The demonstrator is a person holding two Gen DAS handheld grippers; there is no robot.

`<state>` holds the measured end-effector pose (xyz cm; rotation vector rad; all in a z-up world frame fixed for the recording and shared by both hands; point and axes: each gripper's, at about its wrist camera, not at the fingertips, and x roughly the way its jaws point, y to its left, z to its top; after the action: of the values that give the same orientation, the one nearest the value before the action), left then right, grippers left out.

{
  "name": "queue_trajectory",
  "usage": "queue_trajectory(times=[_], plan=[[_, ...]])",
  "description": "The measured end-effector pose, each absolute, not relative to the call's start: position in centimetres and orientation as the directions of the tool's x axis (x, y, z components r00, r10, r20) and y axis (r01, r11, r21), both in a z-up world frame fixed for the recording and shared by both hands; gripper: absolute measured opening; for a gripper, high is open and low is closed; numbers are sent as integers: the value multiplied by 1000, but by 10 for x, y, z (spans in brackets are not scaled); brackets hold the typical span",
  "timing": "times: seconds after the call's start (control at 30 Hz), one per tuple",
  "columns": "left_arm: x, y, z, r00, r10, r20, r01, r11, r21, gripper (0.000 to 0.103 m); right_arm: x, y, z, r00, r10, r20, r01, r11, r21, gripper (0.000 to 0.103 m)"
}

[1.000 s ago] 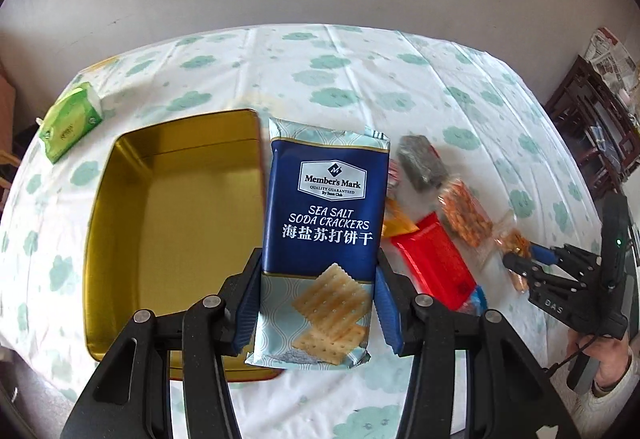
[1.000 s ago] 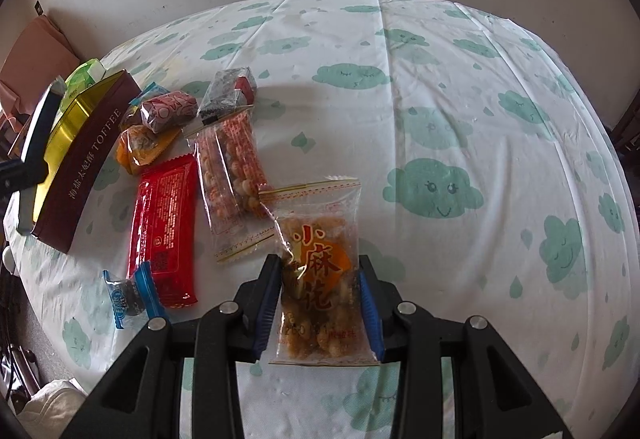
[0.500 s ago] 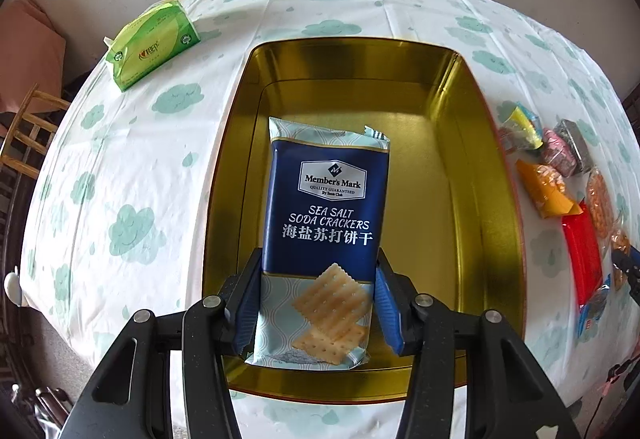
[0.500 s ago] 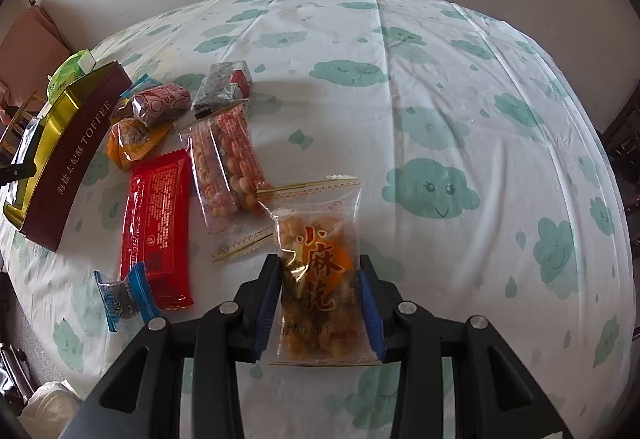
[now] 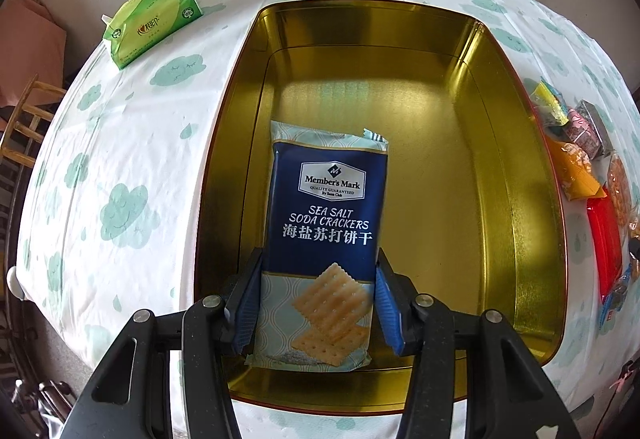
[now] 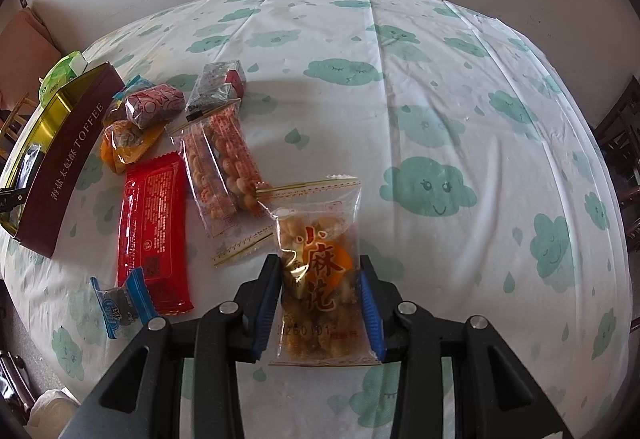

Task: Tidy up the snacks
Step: 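Carry the crackers pack into the tin and open the left gripper, then lower the orange twist bag into the tin and open the right gripper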

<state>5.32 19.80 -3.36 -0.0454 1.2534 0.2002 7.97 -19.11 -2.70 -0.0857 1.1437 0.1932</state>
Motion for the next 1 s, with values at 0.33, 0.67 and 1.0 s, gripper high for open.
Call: queue_trajectory(times=[0.33, 0.67, 1.0], plan=[[54, 197, -35, 304, 142, -942, -181, 979, 89, 49, 78, -192, -26, 416, 104, -903, -175, 984, 32, 38], [40, 193, -14, 440, 113, -891, -204, 979, 24, 64, 77, -195, -14, 449, 98, -888, -142, 989, 37, 38], [19, 196, 15, 581, 108, -807, -245, 968, -47, 83, 85, -174, 19, 468, 256, -846, -192, 964, 185, 38]])
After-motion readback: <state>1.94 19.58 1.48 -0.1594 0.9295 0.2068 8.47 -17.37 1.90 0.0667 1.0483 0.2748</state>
